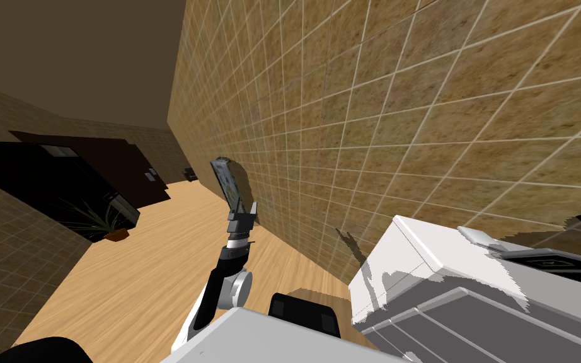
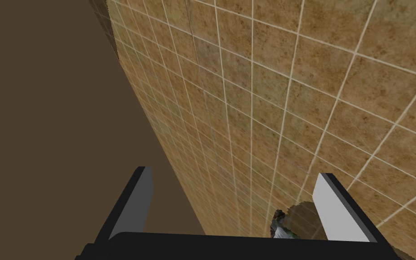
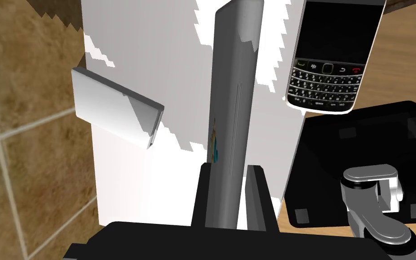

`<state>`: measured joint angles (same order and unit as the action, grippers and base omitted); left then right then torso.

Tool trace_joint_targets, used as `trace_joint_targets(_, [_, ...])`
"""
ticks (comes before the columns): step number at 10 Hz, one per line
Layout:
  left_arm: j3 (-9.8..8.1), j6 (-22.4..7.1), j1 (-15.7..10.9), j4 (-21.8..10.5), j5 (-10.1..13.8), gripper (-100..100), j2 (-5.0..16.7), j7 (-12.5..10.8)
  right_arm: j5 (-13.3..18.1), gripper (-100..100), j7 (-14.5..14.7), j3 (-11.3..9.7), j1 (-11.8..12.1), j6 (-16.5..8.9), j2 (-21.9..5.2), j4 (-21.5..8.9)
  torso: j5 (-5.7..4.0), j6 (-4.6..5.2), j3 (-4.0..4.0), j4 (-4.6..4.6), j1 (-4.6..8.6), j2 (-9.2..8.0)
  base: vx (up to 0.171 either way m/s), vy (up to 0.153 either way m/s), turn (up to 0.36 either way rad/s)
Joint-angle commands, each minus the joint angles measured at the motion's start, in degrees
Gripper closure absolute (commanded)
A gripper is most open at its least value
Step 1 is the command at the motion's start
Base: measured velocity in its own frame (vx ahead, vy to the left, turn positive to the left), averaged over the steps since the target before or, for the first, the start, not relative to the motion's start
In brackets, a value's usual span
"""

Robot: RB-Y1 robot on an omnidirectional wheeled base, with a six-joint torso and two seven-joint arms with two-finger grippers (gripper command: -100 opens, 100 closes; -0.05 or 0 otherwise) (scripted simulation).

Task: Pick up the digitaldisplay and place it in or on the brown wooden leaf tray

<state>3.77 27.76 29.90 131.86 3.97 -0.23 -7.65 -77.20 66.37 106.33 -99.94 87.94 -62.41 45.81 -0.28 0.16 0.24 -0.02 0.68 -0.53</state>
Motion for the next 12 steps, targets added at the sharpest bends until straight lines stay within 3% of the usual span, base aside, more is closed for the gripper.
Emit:
trace_joint_targets(1, [0.0, 0.0, 0.0, 0.0, 0.0, 0, 0.0, 0.0, 0.0, 100, -0.5, -0.8, -1.8, -0.4, 0.7, 0.5, 0.0, 0.0, 0.0, 0.0, 0.0, 0.0, -0.105, -0.072, 0.054])
trace_joint_targets(6, [-0.01, 0.0, 0.0, 0.0, 0.0, 0, 0.0, 0.0, 1.2, 100, -3.6, -2.7, -7.4, -1.1, 1.7, -0.1, -0.02, -0.02, 0.02, 0.03, 0.24, 0.0, -0.109, -0.113, 0.083])
trace_joint_targets(12, [-0.01, 0.0, 0.0, 0.0, 0.0, 0, 0.0, 0.0, 5.8, 100, -7.1, -4.7, -13.7, -1.9, 1.9, 0.6, -0.11, 0.04, 0.01, 0.02, 0.57, 0.01, -0.104, -0.184, 0.12])
